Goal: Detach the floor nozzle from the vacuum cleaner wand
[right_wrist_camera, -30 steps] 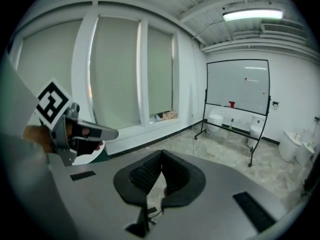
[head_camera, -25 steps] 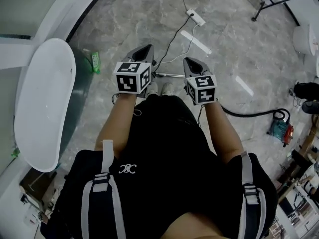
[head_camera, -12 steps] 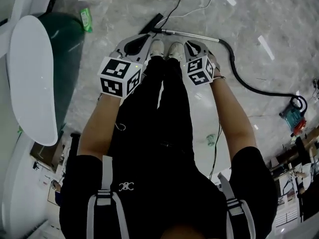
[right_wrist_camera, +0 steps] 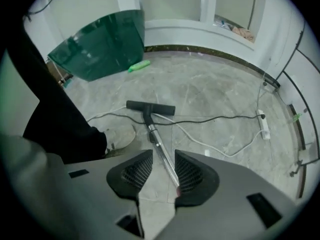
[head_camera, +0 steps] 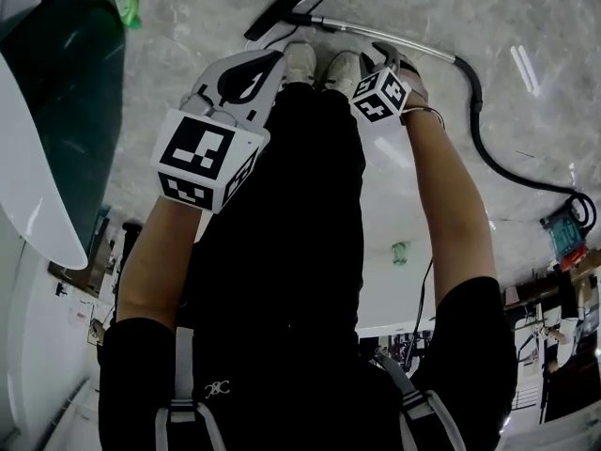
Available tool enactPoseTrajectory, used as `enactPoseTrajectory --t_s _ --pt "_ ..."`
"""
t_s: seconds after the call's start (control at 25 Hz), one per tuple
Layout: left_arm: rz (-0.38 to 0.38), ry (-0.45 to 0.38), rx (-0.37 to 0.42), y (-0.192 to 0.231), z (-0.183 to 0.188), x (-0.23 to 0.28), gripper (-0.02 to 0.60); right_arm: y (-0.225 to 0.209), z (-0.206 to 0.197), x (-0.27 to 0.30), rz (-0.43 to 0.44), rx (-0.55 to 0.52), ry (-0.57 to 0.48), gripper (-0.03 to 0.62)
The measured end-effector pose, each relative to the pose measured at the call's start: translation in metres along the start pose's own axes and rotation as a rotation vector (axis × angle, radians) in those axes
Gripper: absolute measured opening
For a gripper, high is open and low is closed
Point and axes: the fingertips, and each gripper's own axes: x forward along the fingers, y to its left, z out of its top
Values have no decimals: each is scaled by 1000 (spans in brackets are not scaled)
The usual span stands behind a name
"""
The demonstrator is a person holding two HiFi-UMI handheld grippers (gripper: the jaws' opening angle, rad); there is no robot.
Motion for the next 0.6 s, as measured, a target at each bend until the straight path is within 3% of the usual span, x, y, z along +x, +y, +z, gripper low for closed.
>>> enactPoseTrajectory --t_s 0.12,0.32,0.44,0.6 --pt "5 26 -6 23 -23 25 2 8 -18 61 24 -108 78 164" --pt "5 44 -26 55 -46 55 2 0 -44 143 -7 -294 201 170" --pt "15 67 -44 74 -60 68 2 2 -48 179 6 -340 233 170" --pt "8 92 -133 92 -74 79 2 5 -58 212 7 -381 288 170"
